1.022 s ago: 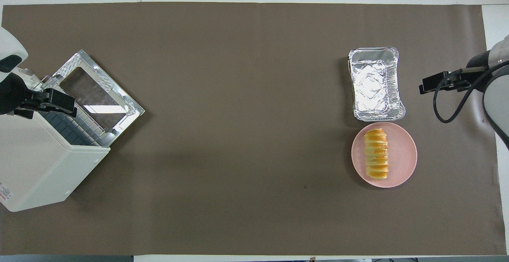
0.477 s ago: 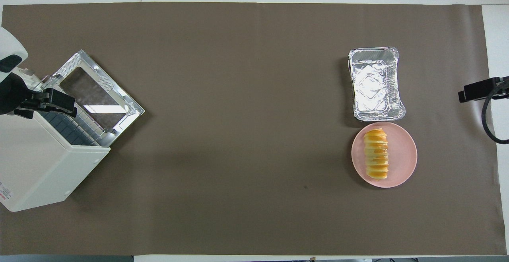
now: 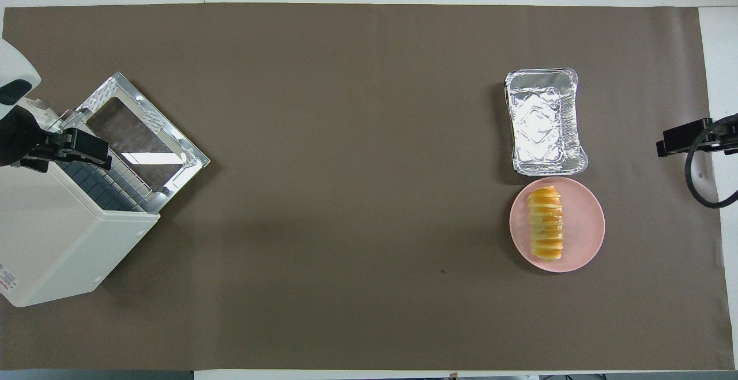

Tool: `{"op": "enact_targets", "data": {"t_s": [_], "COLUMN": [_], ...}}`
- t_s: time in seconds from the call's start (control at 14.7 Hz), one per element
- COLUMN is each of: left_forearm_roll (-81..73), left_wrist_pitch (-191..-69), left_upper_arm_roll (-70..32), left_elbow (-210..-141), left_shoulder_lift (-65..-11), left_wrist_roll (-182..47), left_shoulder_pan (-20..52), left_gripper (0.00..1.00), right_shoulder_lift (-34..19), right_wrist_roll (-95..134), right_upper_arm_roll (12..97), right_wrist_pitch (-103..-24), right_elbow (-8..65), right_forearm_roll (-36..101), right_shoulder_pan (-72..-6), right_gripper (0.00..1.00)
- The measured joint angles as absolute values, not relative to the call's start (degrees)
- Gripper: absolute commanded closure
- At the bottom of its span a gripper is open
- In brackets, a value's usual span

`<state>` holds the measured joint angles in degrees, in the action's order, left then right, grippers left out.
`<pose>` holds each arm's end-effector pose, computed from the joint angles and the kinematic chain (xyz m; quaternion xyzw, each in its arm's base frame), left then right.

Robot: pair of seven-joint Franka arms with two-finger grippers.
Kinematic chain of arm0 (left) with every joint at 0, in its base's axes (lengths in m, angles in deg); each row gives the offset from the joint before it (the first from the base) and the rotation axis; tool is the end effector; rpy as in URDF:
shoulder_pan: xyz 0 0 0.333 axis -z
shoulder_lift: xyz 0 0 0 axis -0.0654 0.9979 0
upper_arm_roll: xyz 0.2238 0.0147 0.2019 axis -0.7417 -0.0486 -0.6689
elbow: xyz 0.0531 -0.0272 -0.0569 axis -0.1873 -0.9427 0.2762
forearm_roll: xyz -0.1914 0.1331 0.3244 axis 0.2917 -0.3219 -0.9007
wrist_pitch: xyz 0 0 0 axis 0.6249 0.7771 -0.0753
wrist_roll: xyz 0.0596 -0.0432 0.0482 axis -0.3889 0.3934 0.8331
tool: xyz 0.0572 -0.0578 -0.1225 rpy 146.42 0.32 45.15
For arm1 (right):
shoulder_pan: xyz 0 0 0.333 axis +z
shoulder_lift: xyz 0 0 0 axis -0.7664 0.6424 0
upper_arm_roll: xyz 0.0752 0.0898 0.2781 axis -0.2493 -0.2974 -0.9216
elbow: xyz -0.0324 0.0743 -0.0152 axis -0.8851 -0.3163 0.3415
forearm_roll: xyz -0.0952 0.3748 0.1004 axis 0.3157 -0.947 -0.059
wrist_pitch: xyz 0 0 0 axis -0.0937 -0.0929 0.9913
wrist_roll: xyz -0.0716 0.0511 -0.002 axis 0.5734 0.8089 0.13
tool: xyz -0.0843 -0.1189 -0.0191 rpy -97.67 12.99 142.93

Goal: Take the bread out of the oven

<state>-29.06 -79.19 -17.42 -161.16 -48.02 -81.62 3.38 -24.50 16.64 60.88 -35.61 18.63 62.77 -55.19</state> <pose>0.5449 -0.0393 0.5264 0.9974 -0.0251 -0.0675 0.0007 0.5465 -0.0409 0.5543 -0.9997 -0.0037 0.0239 0.0055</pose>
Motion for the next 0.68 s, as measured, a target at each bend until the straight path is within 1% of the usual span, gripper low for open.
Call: {"op": "enact_targets", "data": {"t_s": [0.68], "left_forearm_roll": [-29.06], "left_wrist_pitch": [-79.19], "left_upper_arm_roll": [-17.42], "left_elbow": [-161.16], "left_shoulder_lift": [-48.02], "left_wrist_roll": [-81.62], "left_shoulder_pan": [3.38], "left_gripper": [0.0], "right_shoulder_lift": [-24.5], "right_wrist_roll": [16.63], "right_upper_arm_roll": [60.98], "right_wrist_pitch": [-34.27], "right_elbow": [18.63], "right_forearm_roll": [62.81], "right_shoulder_pan": [-55.22], "right_gripper": [0.0]}}
